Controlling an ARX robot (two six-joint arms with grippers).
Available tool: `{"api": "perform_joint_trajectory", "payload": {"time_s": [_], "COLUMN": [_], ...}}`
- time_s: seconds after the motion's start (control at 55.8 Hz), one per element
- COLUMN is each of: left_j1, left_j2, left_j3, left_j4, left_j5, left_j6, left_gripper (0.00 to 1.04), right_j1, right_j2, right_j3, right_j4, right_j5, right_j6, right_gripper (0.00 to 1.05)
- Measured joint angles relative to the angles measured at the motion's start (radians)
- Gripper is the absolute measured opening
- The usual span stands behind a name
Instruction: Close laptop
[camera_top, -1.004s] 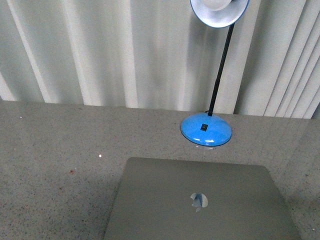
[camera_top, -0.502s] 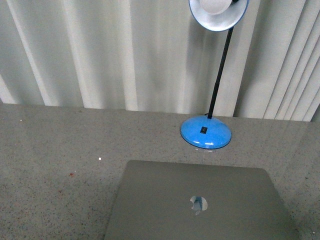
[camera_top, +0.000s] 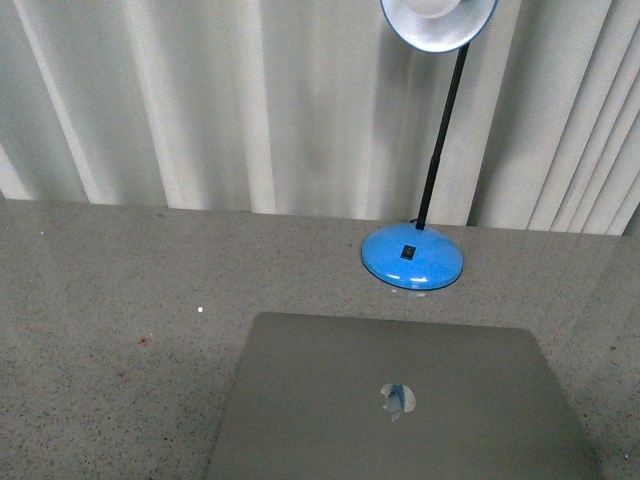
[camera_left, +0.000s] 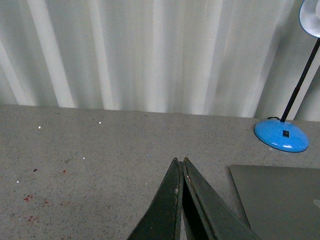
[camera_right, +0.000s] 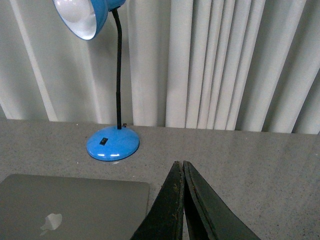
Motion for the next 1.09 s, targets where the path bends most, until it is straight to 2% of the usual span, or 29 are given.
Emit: {"api": "perform_joint_trajectory", "payload": {"time_s": [0.126, 0.215, 0.52, 0.7, 0.807, 0.969, 1.04, 1.094], "left_j1": [0.000, 0.000, 0.000, 0.000, 0.000, 0.000, 0.000, 0.000], "left_j2": [0.000, -0.001, -0.002, -0.002, -0.002, -0.002, -0.002, -0.002], "left_j3": [0.000, 0.000, 0.000, 0.000, 0.000, 0.000, 0.000, 0.000], "left_j4": [0.000, 0.000, -0.001, -0.001, -0.001, -0.001, -0.001, -0.001], "left_j5": [0.000, 0.000, 0.000, 0.000, 0.000, 0.000, 0.000, 0.000], "left_j6": [0.000, 0.000, 0.000, -0.001, -0.001, -0.001, -0.001, 0.000], "left_gripper": [0.04, 0.04, 0.04, 0.32, 0.58, 0.86, 0.98, 0.98], "right_j1": [0.000, 0.000, 0.000, 0.000, 0.000, 0.000, 0.000, 0.000], "right_j2": [-0.041, -0.156, -0.200, -0.200, -0.200, -0.200, -0.200, -0.200], "right_j3": [0.000, 0.000, 0.000, 0.000, 0.000, 0.000, 0.000, 0.000], "right_j4": [-0.040, -0.192, -0.206, -0.206, -0.206, -0.206, -0.206, -0.206], "right_j5": [0.000, -0.001, -0.001, 0.000, -0.001, 0.000, 0.000, 0.000], "right_j6": [0.000, 0.000, -0.001, 0.000, 0.000, 0.000, 0.000, 0.001], "right_gripper": [0.03, 0.03, 0.04, 0.35, 0.59, 0.89, 0.99, 0.98]}}
